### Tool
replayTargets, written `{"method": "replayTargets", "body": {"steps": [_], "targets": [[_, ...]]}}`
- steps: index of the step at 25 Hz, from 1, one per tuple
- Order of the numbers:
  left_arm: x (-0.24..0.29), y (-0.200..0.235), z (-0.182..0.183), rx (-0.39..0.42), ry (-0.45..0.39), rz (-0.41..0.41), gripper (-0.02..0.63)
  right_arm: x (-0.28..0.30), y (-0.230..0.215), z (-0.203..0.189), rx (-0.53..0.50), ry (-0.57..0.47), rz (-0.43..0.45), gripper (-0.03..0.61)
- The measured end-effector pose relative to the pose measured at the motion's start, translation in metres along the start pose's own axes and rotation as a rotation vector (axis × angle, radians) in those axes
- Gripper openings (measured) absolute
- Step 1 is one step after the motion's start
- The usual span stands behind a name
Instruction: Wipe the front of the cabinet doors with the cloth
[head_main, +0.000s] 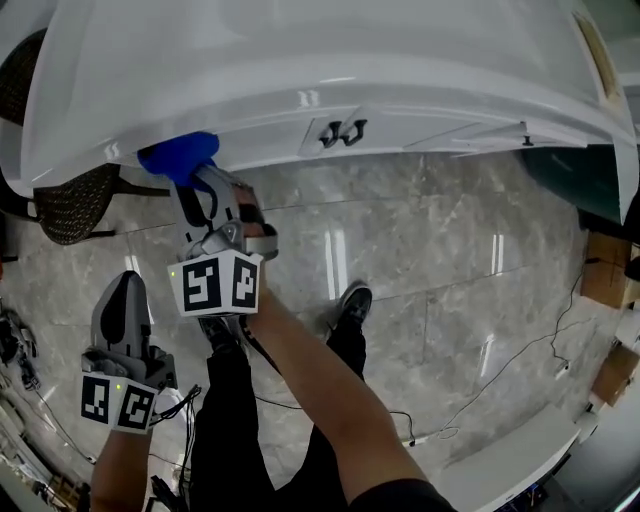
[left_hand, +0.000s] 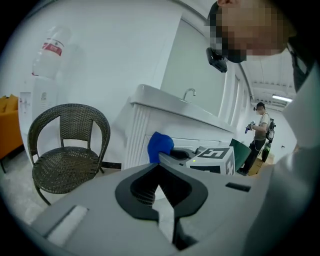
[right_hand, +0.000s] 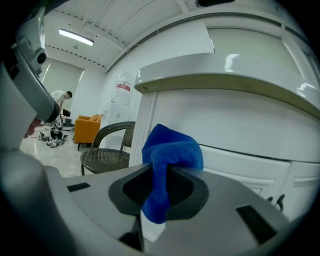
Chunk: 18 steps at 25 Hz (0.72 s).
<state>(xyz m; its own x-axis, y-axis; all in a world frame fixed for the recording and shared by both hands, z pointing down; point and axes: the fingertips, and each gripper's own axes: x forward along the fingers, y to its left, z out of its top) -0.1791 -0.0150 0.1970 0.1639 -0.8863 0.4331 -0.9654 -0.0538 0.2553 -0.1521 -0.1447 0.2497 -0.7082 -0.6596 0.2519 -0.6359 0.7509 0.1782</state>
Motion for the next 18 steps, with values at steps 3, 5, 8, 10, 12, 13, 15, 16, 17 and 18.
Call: {"method": "replayTargets", "body": {"steps": [3,5,8,10,12,13,15,16,17,18], "targets": [[0.012,-0.021,-0.002,-0.022,-0.034,-0.007,0.000,-0.015,-0.038,-0.016,0.030,0.014,-0.035,0.052],[0.018,-0.041,-0.010,-0.041,-0.033,-0.022,0.000,-0.029,-0.062,-0.029,0.021,0.034,-0.057,0.052],[0.028,-0.069,-0.023,-0.057,-0.019,-0.039,0.000,-0.046,-0.096,-0.048,0.007,0.078,-0.094,0.052],[0.035,-0.086,-0.025,-0.073,-0.026,-0.044,0.000,-0.056,-0.121,-0.052,0.002,0.092,-0.124,0.052],[0.040,-0.101,-0.028,-0.086,-0.033,-0.046,0.000,-0.066,-0.146,-0.054,-0.002,0.100,-0.160,0.052],[0.042,-0.107,-0.029,-0.087,-0.034,-0.048,0.000,-0.071,-0.158,-0.056,0.000,0.104,-0.181,0.052],[0.048,-0.118,-0.034,-0.075,-0.034,-0.054,0.000,-0.081,-0.180,-0.060,0.007,0.114,-0.229,0.052],[0.050,-0.121,-0.036,-0.061,-0.032,-0.057,0.000,-0.086,-0.189,-0.063,0.014,0.121,-0.254,0.052],[0.050,-0.122,-0.038,-0.043,-0.030,-0.058,0.000,-0.091,-0.196,-0.066,0.025,0.129,-0.278,0.052],[0.049,-0.120,-0.039,-0.024,-0.027,-0.058,0.000,-0.094,-0.200,-0.070,0.040,0.134,-0.298,0.052]]}}
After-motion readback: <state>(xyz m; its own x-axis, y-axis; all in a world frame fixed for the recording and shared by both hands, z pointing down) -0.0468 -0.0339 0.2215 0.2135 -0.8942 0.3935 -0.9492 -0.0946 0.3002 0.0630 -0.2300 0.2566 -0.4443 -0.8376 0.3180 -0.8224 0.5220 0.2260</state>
